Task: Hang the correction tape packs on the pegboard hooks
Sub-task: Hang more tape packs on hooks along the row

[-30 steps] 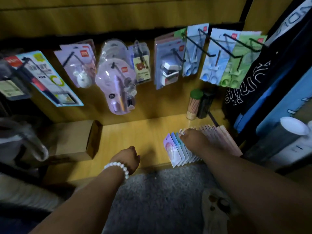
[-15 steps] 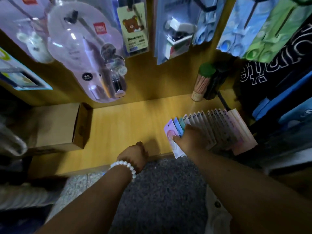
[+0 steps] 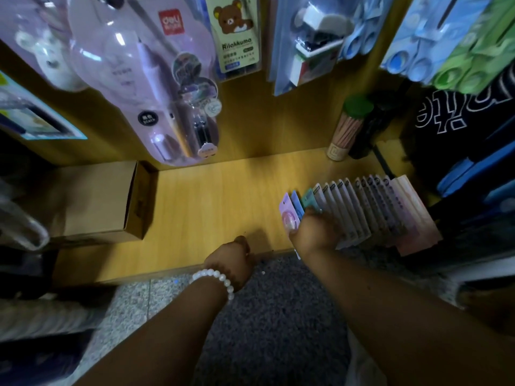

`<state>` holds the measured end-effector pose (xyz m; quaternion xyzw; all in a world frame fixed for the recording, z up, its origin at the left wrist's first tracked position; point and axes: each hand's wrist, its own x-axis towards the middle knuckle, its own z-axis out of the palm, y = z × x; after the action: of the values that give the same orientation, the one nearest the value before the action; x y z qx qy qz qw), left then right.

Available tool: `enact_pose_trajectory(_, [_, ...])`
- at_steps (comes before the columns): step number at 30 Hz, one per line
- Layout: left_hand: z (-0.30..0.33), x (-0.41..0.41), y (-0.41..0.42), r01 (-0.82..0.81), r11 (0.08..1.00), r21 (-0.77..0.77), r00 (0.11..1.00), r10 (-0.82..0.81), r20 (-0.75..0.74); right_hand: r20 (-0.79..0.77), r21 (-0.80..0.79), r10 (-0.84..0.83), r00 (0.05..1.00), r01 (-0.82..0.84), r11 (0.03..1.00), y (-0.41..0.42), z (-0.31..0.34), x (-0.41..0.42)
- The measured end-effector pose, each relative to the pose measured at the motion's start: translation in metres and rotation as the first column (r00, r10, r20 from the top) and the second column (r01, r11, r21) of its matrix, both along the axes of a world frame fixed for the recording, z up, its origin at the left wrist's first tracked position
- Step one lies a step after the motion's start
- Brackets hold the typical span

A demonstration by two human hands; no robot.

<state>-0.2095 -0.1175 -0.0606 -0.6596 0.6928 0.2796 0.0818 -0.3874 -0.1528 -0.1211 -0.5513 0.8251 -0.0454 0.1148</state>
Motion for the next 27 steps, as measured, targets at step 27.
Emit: enact_pose_trajectory(27, [-0.011,0.001,-0.004,-0.317,0.457,0.831,-0.170,0.834,-0.524,0.257,-0.254,-0.009,0.966,0.077,0.964,0.010,0.016,-0.021])
